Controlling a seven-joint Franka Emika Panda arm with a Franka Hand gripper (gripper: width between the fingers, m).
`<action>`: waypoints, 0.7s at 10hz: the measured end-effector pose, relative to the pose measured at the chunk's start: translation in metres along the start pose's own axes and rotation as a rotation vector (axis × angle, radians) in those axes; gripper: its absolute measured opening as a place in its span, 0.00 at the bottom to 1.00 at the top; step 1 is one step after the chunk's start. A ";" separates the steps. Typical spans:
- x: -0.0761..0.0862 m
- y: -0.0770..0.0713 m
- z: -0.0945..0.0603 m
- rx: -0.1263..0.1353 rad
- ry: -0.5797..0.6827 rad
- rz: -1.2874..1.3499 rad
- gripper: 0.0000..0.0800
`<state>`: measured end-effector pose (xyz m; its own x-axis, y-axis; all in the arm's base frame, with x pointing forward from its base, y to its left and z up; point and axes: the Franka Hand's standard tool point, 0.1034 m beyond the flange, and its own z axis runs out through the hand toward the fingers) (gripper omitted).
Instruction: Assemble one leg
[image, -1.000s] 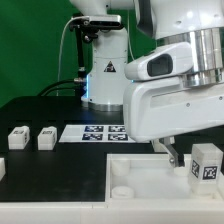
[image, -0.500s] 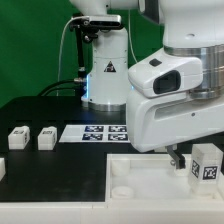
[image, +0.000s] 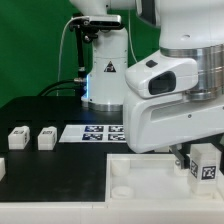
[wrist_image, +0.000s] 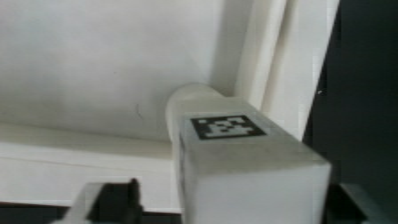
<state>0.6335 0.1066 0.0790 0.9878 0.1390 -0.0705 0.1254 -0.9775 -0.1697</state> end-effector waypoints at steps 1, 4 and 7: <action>0.000 -0.001 0.000 0.000 0.000 0.081 0.37; 0.002 0.001 0.001 0.010 0.029 0.418 0.37; -0.002 0.003 0.002 0.038 0.063 0.907 0.37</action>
Offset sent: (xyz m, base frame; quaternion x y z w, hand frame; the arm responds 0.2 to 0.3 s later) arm -0.0079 -0.0156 -0.0211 -0.0118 0.0235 0.2795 0.9598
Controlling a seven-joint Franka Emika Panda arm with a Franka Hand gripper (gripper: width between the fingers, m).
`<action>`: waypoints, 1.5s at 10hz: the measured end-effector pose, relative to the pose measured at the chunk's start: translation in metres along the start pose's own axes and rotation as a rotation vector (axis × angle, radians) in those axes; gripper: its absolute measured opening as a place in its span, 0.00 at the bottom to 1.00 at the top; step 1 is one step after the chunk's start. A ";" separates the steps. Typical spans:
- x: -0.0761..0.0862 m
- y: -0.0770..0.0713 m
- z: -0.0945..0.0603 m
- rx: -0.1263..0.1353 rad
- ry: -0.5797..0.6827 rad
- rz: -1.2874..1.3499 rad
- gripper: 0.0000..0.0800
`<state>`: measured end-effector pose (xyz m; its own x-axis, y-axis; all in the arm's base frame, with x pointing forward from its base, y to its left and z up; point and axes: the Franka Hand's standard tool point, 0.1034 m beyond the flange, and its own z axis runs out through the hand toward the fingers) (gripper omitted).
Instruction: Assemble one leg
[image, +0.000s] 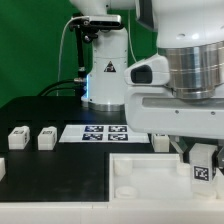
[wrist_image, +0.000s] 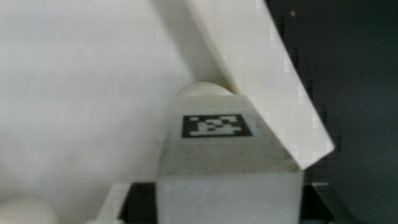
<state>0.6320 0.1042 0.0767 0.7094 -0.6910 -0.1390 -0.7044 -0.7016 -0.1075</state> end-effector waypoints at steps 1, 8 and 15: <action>-0.002 0.001 0.000 0.015 -0.001 0.186 0.37; -0.011 -0.003 0.005 0.033 -0.029 0.608 0.56; -0.013 -0.004 0.005 0.009 0.059 -0.448 0.81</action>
Offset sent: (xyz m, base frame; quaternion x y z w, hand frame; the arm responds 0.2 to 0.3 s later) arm 0.0031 0.0093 -0.0038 0.0178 0.0045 0.3384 0.9408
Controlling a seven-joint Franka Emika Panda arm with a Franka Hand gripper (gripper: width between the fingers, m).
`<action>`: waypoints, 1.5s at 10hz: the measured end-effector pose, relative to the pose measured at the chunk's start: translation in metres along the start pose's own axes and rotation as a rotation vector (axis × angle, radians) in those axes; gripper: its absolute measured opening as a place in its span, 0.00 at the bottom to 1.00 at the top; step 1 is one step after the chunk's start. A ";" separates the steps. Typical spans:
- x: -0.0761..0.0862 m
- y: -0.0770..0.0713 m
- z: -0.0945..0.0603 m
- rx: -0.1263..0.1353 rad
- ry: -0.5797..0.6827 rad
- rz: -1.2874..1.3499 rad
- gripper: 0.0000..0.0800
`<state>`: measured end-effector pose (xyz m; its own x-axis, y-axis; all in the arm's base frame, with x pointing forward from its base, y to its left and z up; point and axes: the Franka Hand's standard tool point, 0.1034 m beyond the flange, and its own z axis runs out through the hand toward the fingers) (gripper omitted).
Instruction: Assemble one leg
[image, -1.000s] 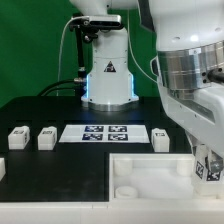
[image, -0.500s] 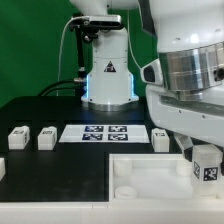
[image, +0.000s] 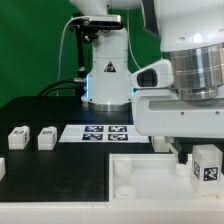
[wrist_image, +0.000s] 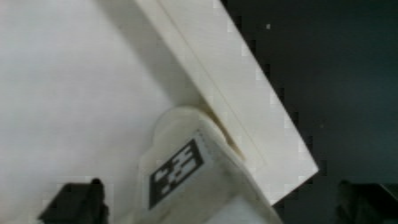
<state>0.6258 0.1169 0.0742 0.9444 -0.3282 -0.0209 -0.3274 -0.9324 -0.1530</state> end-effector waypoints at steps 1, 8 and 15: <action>0.002 0.001 0.000 -0.019 0.013 -0.170 0.81; 0.004 0.005 0.002 0.023 0.010 0.404 0.37; 0.003 0.005 0.004 0.100 -0.079 1.210 0.37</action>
Offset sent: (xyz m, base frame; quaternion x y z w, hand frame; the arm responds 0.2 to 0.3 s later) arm 0.0000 0.0000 0.0000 0.0000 0.0000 0.0000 1.0000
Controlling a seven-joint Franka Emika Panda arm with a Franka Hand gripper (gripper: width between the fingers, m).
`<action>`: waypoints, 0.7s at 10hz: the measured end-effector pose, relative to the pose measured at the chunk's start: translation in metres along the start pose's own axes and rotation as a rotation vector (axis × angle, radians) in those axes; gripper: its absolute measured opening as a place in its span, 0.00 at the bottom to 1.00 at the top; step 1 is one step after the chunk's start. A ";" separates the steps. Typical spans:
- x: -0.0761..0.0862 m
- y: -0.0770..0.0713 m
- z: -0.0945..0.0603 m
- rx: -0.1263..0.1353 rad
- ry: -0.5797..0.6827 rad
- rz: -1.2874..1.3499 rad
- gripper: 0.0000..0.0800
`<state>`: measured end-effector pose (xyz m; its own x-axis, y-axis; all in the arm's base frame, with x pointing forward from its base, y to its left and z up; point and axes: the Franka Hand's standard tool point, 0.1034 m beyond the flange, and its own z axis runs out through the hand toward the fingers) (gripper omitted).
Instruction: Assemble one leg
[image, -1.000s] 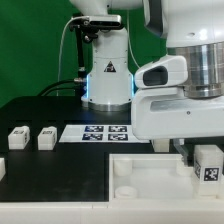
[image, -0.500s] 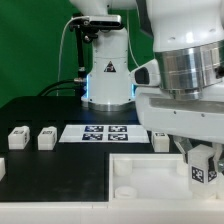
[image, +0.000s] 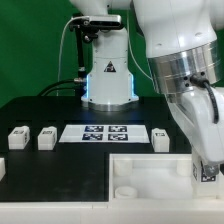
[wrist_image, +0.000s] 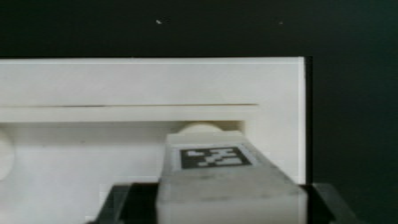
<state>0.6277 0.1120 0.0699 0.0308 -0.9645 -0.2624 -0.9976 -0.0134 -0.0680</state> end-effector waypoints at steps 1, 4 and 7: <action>0.000 0.000 0.000 0.000 0.000 -0.044 0.37; -0.004 0.005 0.004 -0.025 0.033 -0.453 0.74; -0.003 0.006 0.004 -0.037 0.037 -0.791 0.81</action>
Offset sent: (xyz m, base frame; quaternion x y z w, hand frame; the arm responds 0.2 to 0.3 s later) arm -0.0082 0.0042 0.0006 -0.0600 0.0695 -0.5537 0.8276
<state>0.6219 0.1155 0.0661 0.7300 -0.6733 -0.1177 -0.6821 -0.7064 -0.1892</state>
